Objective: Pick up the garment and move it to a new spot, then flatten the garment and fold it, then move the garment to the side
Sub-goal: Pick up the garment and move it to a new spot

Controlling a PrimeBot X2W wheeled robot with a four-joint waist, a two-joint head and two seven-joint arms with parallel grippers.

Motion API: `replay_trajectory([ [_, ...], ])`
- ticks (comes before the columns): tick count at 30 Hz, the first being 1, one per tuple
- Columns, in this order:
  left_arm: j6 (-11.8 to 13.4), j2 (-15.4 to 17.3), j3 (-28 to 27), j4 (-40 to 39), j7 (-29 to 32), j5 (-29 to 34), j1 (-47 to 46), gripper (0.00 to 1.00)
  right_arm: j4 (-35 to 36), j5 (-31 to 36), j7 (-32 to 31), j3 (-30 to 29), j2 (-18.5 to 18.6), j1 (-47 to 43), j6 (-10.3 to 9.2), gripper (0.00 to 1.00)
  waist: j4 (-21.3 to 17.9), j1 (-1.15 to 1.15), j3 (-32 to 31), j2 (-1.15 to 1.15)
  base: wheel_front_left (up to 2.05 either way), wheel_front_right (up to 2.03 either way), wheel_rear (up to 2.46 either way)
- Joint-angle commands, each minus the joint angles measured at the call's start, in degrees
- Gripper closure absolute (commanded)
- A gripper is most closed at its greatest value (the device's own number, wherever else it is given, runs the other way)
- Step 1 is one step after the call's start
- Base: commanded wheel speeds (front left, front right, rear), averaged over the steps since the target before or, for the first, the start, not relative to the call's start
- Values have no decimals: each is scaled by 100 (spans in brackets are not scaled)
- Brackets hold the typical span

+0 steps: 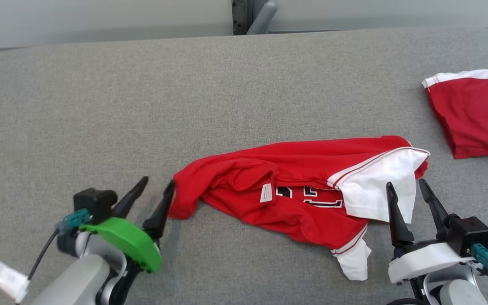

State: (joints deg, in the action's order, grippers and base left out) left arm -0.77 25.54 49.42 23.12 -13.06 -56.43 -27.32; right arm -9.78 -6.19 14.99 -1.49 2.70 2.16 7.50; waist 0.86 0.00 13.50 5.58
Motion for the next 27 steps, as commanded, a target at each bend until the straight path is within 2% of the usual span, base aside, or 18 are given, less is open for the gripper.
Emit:
replay_trajectory([
  [1,226,154,-192,-101,-114,54,249,0,68,53,6,-90,19,-130,-2,0,-43,0,-238,0,0,0,0],
  [4,755,274,-701,-426,-214,200,824,0,165,129,6,-277,16,-288,-2,0,-28,0,-393,0,0,0,0],
  [7,1133,174,-1582,-1079,-214,745,1481,0,246,214,6,-540,20,-508,-2,0,32,0,-571,0,0,0,0],
  [9,1266,-11,-2046,-1455,-202,1179,2058,0,281,268,6,-706,15,-650,-2,0,76,0,-696,0,0,0,0],
  [11,1287,-212,-2428,-1753,-205,1644,2534,0,338,360,6,-915,17,-771,-2,0,120,0,-777,0,0,0,0],
  [13,1225,-451,-2718,-1937,-206,2129,2918,0,381,440,6,-1110,17,-873,-2,0,174,0,-844,0,0,0,0],
  [16,1001,-851,-3083,-1976,-206,2751,3444,0,398,562,6,-1383,15,-983,-3,0,220,0,-934,0,0,0,0],
  [21,572,-1471,-3818,-1759,-207,3303,4066,0,242,590,6,-1803,19,-1120,-2,0,265,0,-1112,0,0,0,0],
  [24,304,-1715,-4230,-1631,-208,3511,4246,0,160,583,6,-1920,16,-1165,-3,0,272,0,-1156,0,0,0,0],
  [25,304,-1715,-4230,-1631,-208,3511,4246,0,160,583,6,-1920,16,-1165,-3,0,272,0,-1156,0,0,0,0],
  [27,130,-1819,-4461,-1591,-207,3664,4302,0,134,563,6,-1948,16,-1171,-2,0,272,0,-1165,0,0,0,0],
])
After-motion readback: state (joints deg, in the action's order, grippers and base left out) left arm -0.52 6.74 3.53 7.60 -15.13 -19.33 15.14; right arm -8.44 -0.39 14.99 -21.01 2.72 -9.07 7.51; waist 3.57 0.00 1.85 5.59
